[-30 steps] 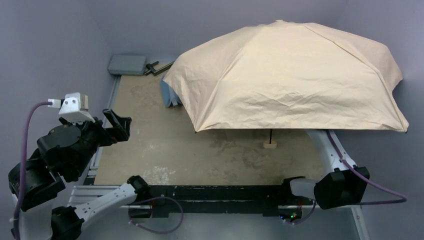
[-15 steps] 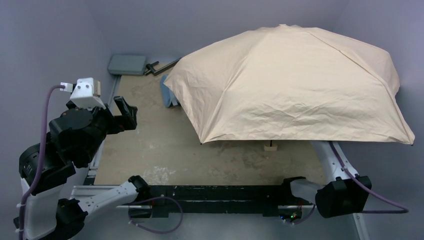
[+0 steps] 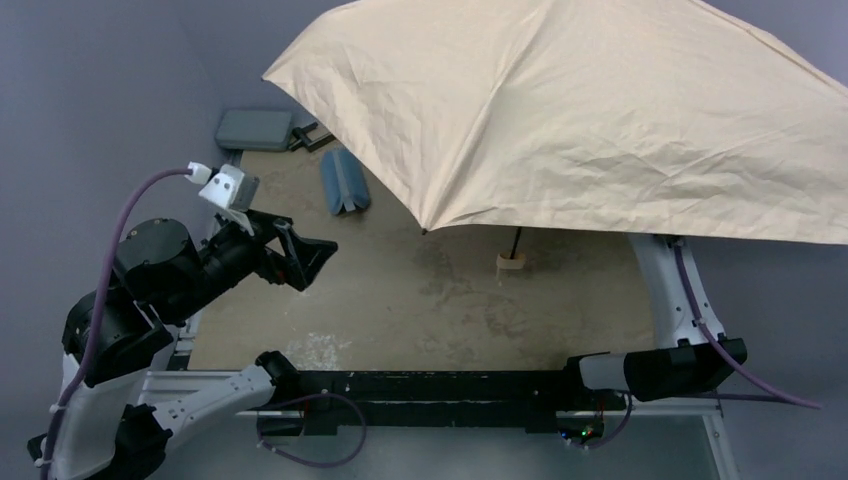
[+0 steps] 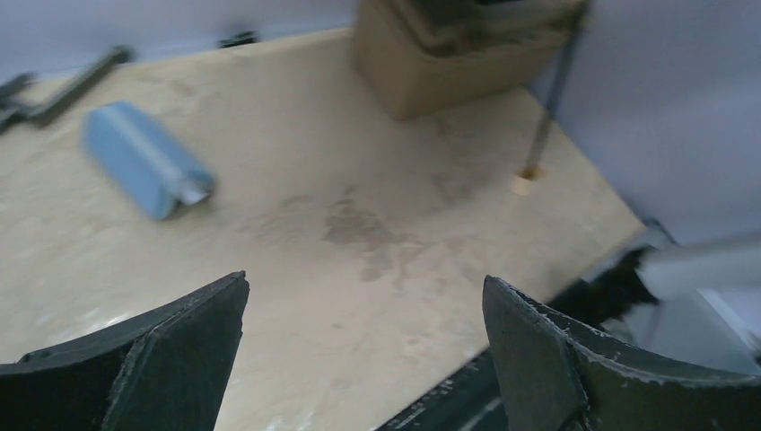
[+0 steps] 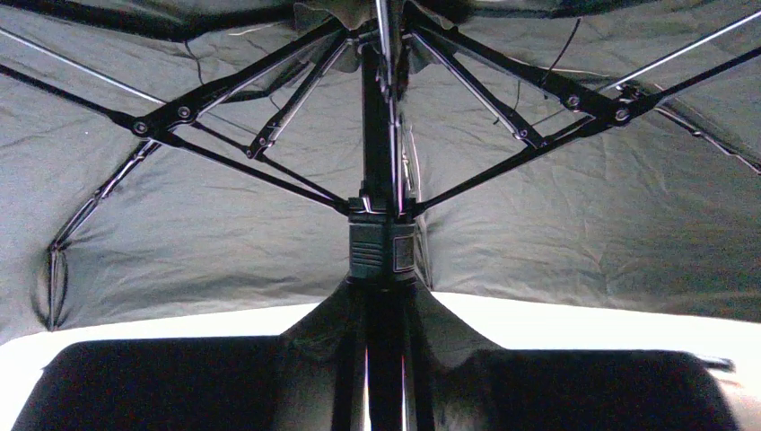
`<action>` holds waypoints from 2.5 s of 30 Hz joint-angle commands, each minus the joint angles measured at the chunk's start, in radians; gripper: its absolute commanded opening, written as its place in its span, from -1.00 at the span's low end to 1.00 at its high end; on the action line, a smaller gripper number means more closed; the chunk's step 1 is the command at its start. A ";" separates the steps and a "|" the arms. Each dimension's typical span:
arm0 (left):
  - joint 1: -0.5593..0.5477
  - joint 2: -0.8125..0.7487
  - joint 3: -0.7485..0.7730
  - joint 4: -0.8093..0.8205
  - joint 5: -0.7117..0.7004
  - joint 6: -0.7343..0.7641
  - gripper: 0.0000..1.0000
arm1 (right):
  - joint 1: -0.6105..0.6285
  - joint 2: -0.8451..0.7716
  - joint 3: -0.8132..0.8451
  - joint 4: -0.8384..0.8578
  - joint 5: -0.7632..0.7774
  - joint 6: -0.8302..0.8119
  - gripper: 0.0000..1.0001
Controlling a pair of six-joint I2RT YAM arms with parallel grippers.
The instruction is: Open the umbrella
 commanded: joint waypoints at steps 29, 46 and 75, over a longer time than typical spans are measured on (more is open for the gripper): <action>-0.044 0.426 -0.074 1.088 0.252 -0.300 0.86 | 0.412 0.164 0.287 0.098 -0.182 0.821 -1.00; -0.041 0.292 -0.101 0.876 0.116 -0.320 0.99 | 0.433 0.121 0.267 0.081 -0.201 0.771 -1.00; -0.031 0.515 0.029 1.037 0.449 -0.514 -1.00 | 0.452 0.098 0.208 0.116 -0.186 0.750 -1.00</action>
